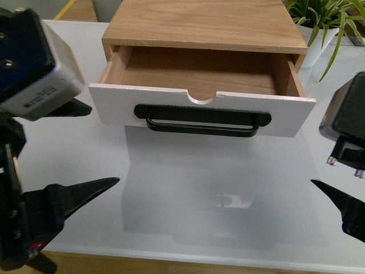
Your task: Close drawer sideways
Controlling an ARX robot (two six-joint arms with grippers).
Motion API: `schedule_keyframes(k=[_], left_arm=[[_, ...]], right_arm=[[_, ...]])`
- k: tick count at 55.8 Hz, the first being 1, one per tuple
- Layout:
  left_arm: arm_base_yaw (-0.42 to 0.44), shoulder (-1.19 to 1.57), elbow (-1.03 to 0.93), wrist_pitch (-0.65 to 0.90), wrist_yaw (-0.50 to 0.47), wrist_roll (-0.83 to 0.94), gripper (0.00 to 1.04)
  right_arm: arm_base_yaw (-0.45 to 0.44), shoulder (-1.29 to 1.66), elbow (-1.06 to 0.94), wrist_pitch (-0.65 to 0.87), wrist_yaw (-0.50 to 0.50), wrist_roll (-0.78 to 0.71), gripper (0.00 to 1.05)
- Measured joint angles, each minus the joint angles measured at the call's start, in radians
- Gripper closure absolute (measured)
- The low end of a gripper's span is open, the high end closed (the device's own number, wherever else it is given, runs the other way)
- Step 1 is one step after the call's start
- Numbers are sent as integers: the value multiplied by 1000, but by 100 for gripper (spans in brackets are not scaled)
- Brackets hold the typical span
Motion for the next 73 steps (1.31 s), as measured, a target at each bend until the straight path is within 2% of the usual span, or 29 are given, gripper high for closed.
schedule_keyframes(k=[15, 29, 73], left_arm=[[-39, 192, 126, 48, 14, 19, 9], [-63, 272, 197, 20, 69, 124, 9], [-128, 399, 323, -10, 86, 160, 9]], right_arm=[[48, 121, 79, -28, -28, -116, 9], [109, 239, 141, -24, -52, -175, 9], [129, 380, 254, -17, -85, -210, 9]])
